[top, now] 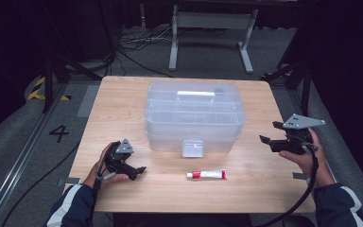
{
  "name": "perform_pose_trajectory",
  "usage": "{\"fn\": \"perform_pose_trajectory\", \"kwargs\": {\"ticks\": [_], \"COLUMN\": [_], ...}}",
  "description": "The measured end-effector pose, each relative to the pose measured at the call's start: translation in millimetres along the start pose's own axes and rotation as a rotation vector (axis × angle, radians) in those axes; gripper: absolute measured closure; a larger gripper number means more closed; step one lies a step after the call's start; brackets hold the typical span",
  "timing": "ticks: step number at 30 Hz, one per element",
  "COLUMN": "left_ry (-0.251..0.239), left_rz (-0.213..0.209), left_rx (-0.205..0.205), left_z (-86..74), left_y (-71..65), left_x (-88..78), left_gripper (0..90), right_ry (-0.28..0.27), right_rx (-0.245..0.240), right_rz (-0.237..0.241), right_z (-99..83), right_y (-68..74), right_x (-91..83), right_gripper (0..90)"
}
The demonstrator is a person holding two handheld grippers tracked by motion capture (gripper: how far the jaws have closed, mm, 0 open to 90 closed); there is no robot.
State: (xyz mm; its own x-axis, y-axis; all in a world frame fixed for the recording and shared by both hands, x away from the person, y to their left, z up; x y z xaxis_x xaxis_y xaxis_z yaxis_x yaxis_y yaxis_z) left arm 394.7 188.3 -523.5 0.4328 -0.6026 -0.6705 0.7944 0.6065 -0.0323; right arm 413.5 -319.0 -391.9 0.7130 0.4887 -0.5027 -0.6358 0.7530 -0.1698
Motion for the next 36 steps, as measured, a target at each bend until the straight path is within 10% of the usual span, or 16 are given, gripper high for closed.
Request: {"fn": "perform_pose_trajectory", "kwargs": {"ticks": [16,36], "left_ry": [-0.002,-0.001], "left_rz": [0.006,0.007], "left_rx": [0.0,0.0], "left_z": [0.0,0.0], "left_y": [-0.1,-0.1], "left_x": [-0.1,-0.2], "left_gripper": [0.5,0.5], "right_ry": [-0.088,-0.142], "right_rx": [-0.045,-0.086], "right_rz": [-0.034,0.039], "right_z": [45.3,96.0], "right_y": [0.1,15.4], "right_x": [-12.7,7.7], "right_gripper": [29.3,28.5]}}
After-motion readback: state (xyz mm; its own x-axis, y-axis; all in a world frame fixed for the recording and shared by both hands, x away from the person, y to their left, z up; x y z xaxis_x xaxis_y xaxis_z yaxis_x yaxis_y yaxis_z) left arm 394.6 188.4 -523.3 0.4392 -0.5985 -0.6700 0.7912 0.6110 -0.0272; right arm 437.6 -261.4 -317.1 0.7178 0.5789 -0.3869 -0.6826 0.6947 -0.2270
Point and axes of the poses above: each handheld gripper's, and its own axes: x roughly forward along the jaws, z roughly out of its top, y roughly to its left, the point moved 4 cm from there along x, roughly forward along the jaws, and after that the axes turned 7 degrees about -y, right-handed, at the moved point
